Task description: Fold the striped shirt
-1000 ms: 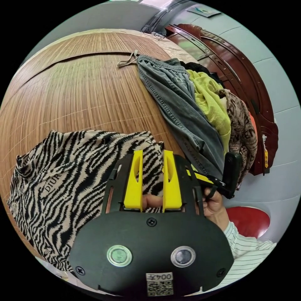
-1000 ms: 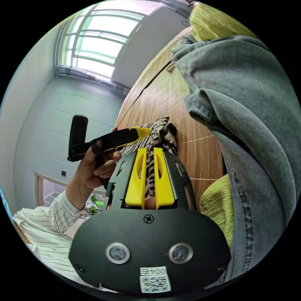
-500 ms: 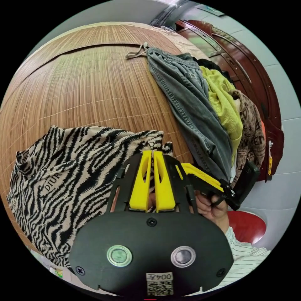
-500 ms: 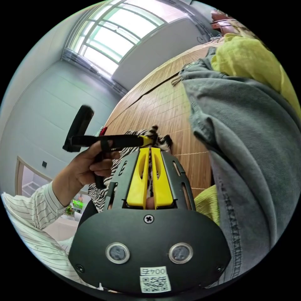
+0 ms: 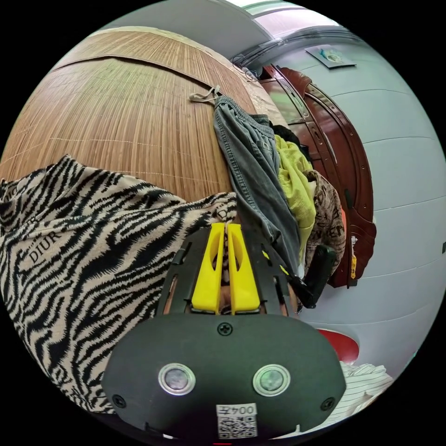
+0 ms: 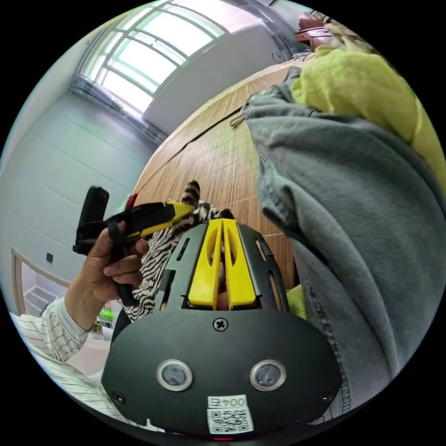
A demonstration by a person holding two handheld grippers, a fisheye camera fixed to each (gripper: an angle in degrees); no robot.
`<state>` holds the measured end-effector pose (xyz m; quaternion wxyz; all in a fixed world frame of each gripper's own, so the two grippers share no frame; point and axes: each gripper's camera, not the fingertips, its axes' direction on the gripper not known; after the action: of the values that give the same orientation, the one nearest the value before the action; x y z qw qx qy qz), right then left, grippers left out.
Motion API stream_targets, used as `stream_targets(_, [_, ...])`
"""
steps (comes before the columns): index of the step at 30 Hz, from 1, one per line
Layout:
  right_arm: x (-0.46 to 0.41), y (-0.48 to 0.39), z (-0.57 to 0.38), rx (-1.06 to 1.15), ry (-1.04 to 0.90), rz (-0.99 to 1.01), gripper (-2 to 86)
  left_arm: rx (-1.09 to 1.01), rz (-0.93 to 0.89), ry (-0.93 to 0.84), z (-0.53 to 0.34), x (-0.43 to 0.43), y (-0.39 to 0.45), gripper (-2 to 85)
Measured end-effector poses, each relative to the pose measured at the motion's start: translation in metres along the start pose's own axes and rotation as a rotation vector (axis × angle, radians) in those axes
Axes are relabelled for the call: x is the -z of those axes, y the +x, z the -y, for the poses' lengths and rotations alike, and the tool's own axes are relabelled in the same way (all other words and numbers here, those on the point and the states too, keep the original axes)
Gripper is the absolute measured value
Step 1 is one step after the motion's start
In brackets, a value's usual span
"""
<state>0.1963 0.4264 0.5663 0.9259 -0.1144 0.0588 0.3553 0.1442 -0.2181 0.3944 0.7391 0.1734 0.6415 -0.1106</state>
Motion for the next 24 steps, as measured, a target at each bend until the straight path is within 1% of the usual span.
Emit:
stream_targets(3, [0.013, 0.01, -0.002, -0.03, 0.048, 0.071, -0.7, 0.018, -0.022, -0.03, 0.002, -0.008, -0.01, 2.4])
stream_targets(8, [0.007, 0.004, -0.002, 0.0, 0.006, 0.153, -0.7, -0.002, -0.278, 0.043, -0.004, 0.018, -0.019, 7.3])
stream_targets(12, [0.013, -0.008, -0.002, 0.031, 0.035, 0.142, -0.7, -0.047, -0.287, 0.12, -0.013, 0.052, -0.025, 8.4])
stream_targets(15, [0.017, -0.013, -0.002, 0.027, 0.034, 0.173, -0.7, -0.052, -0.302, 0.049, -0.016, 0.057, -0.033, 8.1])
stream_targets(16, [0.017, -0.013, -0.002, 0.021, 0.024, 0.174, -0.7, -0.037, -0.338, 0.005, -0.015, 0.051, -0.036, 7.9])
stream_targets(17, [0.015, -0.014, -0.002, 0.011, -0.001, 0.154, -0.6, -0.017, -0.388, -0.025, -0.015, 0.044, -0.038, 7.8])
stream_targets(19, [0.012, -0.016, -0.003, 0.009, -0.028, 0.093, -0.4, 0.014, -0.427, -0.058, -0.014, 0.033, -0.038, 7.8])
stream_targets(21, [0.01, -0.018, -0.003, 0.006, -0.041, 0.038, 0.4, 0.049, -0.421, -0.084, -0.013, 0.026, -0.036, 7.9])
stream_targets(22, [0.009, -0.019, -0.002, 0.013, -0.042, 0.038, 0.8, 0.042, -0.396, -0.074, -0.015, 0.028, -0.031, 7.8])
stream_targets(24, [0.003, -0.027, 0.004, 0.052, -0.053, 0.062, 4.3, -0.035, -0.352, 0.026, -0.021, 0.049, -0.015, 6.6])
